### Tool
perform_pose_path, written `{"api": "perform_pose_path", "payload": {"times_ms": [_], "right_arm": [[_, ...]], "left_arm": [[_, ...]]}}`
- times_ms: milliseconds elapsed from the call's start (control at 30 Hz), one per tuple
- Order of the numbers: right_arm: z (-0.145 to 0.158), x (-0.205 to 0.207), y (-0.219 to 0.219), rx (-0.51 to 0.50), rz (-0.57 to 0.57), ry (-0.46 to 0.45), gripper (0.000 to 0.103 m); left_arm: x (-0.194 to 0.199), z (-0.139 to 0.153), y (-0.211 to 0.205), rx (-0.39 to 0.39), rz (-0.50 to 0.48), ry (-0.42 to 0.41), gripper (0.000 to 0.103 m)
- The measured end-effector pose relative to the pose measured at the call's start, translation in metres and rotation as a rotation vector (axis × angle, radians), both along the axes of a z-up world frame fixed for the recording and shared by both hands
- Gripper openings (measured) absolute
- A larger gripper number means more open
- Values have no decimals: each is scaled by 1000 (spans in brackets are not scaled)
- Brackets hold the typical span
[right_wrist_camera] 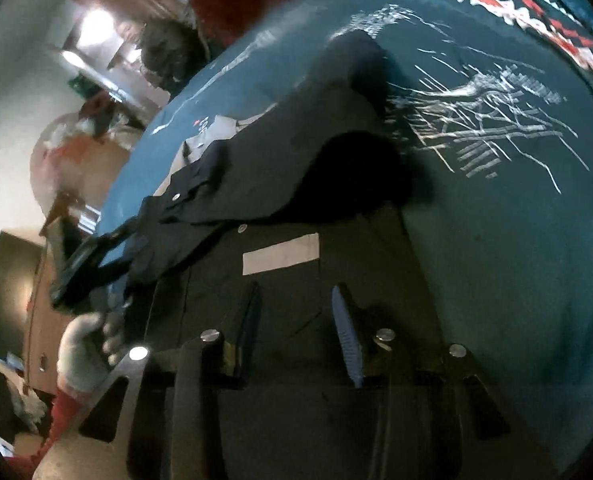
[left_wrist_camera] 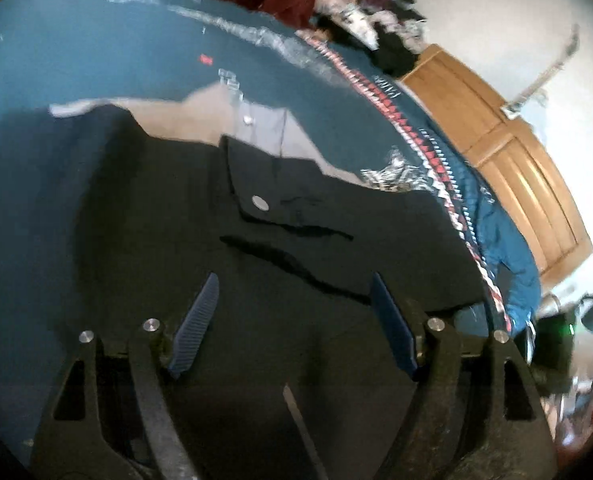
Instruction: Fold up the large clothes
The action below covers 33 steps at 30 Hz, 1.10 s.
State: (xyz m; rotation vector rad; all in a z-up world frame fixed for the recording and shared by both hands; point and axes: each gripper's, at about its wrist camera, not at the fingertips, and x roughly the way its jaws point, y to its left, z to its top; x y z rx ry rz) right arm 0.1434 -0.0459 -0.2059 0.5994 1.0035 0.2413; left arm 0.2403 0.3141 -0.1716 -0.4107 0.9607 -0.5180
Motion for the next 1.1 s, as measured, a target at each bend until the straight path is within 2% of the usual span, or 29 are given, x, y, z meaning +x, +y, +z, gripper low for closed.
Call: {"api": "perform_pose_path", "payload": {"times_ms": [67, 233, 367, 433, 533, 600, 667, 767, 900, 967, 1100], "right_arm": [[2, 3, 2, 8, 8, -6, 43], [11, 12, 11, 2, 52, -41, 43], [10, 9, 14, 20, 71, -38, 43], [5, 7, 13, 28, 72, -28, 43], [-1, 2, 11, 25, 68, -16, 43], [0, -1, 8, 14, 64, -18, 43], [1, -5, 4, 2, 51, -18, 43], [2, -9, -5, -5, 30, -18, 43], [6, -13, -15, -15, 8, -23, 43], [7, -13, -17, -23, 10, -25, 43], [9, -6, -20, -27, 10, -33, 43]], "left_arm": [[9, -9, -8, 38, 46, 31, 75], [13, -12, -4, 30, 136, 23, 75], [23, -17, -3, 16, 185, 32, 71], [31, -19, -4, 22, 194, 39, 65], [39, -17, -6, 56, 202, 42, 41], [40, -14, -3, 33, 191, 41, 6], [33, -4, -2, 32, 195, 2, 6], [11, 24, 5, 26, 207, -99, 6], [-18, 47, 34, 30, 254, -192, 6], [-24, 46, 55, 39, 291, -193, 6], [-12, 11, 89, 76, 358, -93, 6]]}}
